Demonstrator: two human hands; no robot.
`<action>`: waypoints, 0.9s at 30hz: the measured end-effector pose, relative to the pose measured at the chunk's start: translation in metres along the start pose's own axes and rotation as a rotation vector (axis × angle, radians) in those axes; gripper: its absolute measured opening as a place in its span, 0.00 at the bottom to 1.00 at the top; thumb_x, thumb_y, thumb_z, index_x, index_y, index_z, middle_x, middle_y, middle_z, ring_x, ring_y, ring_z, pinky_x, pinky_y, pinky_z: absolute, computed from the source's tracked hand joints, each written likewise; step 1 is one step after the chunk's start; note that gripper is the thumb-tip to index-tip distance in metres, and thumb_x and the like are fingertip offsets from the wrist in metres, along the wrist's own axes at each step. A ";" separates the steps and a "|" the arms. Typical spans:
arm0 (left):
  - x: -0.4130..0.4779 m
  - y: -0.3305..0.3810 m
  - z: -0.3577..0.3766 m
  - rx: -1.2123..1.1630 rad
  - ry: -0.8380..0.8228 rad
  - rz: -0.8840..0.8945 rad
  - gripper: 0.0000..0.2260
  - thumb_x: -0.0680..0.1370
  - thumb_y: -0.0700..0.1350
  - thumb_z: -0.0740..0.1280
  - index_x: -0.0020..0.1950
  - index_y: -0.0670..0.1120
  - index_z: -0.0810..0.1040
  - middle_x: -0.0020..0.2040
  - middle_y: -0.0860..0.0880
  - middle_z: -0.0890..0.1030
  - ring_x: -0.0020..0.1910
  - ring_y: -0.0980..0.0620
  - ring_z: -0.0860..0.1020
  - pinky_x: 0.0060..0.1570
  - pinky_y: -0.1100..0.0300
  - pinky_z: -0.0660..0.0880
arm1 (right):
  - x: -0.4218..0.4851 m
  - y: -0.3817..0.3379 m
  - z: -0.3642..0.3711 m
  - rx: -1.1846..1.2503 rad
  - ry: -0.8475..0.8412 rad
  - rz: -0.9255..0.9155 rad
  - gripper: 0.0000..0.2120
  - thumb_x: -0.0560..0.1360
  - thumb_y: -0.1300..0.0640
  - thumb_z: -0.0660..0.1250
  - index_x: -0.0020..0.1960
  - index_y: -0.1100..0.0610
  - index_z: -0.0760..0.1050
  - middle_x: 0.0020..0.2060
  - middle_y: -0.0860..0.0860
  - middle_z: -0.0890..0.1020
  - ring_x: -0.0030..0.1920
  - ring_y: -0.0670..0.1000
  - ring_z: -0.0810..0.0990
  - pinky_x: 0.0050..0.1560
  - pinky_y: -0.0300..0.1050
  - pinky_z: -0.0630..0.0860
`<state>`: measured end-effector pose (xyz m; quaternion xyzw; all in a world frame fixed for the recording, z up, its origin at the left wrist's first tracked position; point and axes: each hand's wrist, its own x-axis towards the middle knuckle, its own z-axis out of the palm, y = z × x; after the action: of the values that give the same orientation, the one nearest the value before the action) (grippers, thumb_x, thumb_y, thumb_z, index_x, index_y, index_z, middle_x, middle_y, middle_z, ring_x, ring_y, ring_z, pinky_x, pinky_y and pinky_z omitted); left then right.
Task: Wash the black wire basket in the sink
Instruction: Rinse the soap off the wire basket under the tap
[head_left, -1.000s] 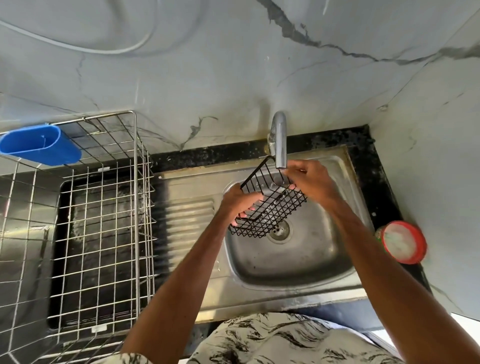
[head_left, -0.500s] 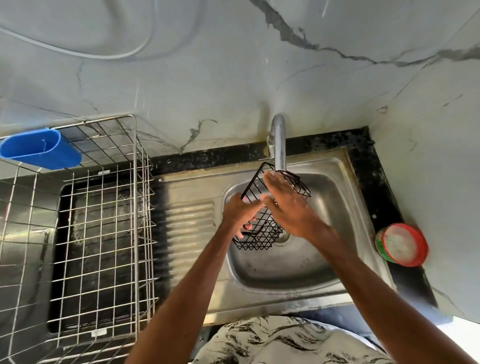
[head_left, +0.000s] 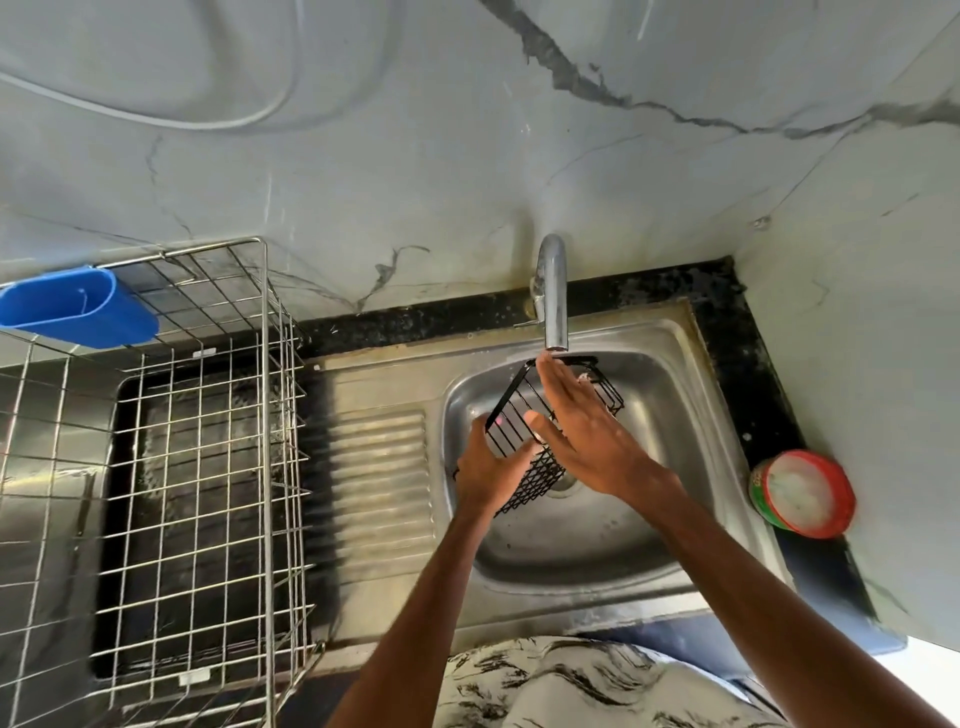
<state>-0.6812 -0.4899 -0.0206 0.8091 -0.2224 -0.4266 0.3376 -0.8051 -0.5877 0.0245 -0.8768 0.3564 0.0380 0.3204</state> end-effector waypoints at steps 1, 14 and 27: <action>-0.001 -0.006 0.003 -0.036 0.003 -0.015 0.33 0.72 0.64 0.75 0.74 0.61 0.67 0.62 0.59 0.79 0.55 0.54 0.82 0.60 0.50 0.80 | 0.000 0.000 0.000 0.000 -0.007 -0.007 0.38 0.81 0.35 0.40 0.82 0.55 0.37 0.81 0.51 0.39 0.81 0.47 0.37 0.81 0.53 0.42; -0.012 -0.016 0.011 -0.292 -0.042 -0.133 0.26 0.79 0.54 0.73 0.71 0.65 0.64 0.52 0.51 0.84 0.38 0.55 0.83 0.32 0.63 0.80 | 0.015 -0.006 -0.010 -0.037 -0.064 -0.015 0.34 0.83 0.37 0.43 0.82 0.54 0.41 0.82 0.50 0.43 0.81 0.48 0.39 0.81 0.53 0.40; -0.007 -0.019 0.007 -0.354 -0.055 -0.123 0.26 0.78 0.52 0.74 0.68 0.68 0.62 0.48 0.52 0.85 0.38 0.53 0.84 0.41 0.50 0.84 | 0.020 0.000 -0.027 -0.059 -0.063 0.035 0.35 0.82 0.35 0.42 0.83 0.52 0.42 0.82 0.50 0.44 0.81 0.52 0.41 0.80 0.60 0.41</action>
<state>-0.6895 -0.4750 -0.0337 0.7372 -0.1034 -0.5007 0.4418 -0.7944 -0.6152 0.0402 -0.8778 0.3604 0.0818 0.3048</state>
